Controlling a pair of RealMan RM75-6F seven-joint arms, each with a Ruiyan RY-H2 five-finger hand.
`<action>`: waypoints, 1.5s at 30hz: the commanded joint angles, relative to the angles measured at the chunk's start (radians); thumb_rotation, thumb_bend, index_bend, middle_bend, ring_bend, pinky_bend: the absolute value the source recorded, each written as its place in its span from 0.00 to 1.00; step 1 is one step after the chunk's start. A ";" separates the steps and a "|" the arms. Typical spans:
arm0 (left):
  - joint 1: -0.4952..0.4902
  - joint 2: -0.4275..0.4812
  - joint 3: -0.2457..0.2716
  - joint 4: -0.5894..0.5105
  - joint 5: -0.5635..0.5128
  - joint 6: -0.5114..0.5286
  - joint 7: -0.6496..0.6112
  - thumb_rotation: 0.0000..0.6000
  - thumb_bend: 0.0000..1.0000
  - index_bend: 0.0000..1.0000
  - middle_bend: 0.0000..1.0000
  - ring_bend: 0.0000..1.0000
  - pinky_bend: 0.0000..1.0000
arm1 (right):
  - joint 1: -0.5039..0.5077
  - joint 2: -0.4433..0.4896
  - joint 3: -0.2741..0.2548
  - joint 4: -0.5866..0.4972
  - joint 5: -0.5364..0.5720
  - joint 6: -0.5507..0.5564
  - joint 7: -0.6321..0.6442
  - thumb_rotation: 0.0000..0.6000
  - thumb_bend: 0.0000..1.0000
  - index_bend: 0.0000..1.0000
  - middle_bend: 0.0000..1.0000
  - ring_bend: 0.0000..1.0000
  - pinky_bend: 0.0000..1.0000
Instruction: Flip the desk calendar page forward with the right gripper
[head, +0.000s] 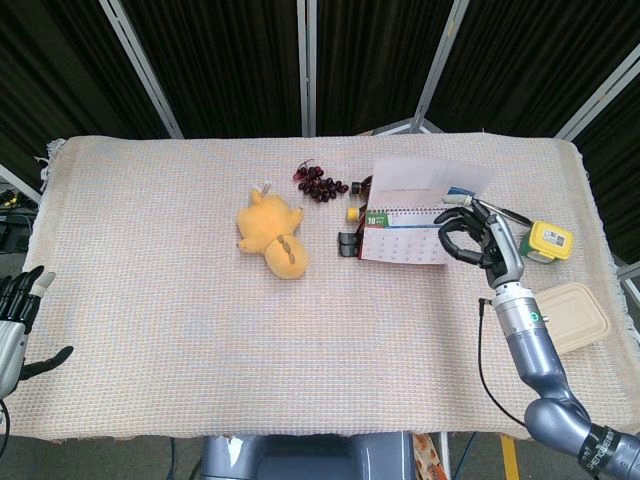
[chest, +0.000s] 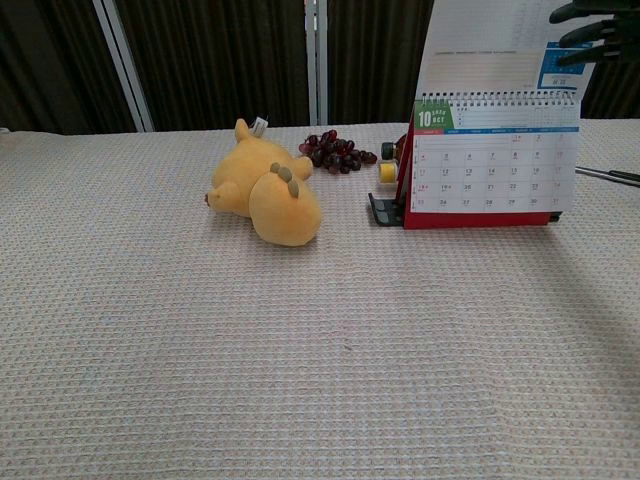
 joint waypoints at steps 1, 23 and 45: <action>-0.001 -0.001 -0.001 0.001 -0.004 -0.002 0.002 1.00 0.11 0.00 0.00 0.00 0.00 | 0.039 0.008 0.010 0.040 0.013 -0.002 -0.039 1.00 0.29 0.22 0.33 0.28 0.18; -0.025 -0.016 -0.016 0.032 -0.056 -0.058 -0.001 1.00 0.11 0.00 0.00 0.00 0.00 | 0.311 -0.047 -0.163 0.450 -0.006 -0.282 -0.281 1.00 0.16 0.00 0.11 0.00 0.00; -0.019 -0.014 -0.006 0.033 -0.037 -0.042 -0.013 1.00 0.11 0.00 0.00 0.00 0.00 | -0.010 0.119 -0.312 0.158 -0.448 0.245 -0.250 1.00 0.17 0.00 0.01 0.00 0.00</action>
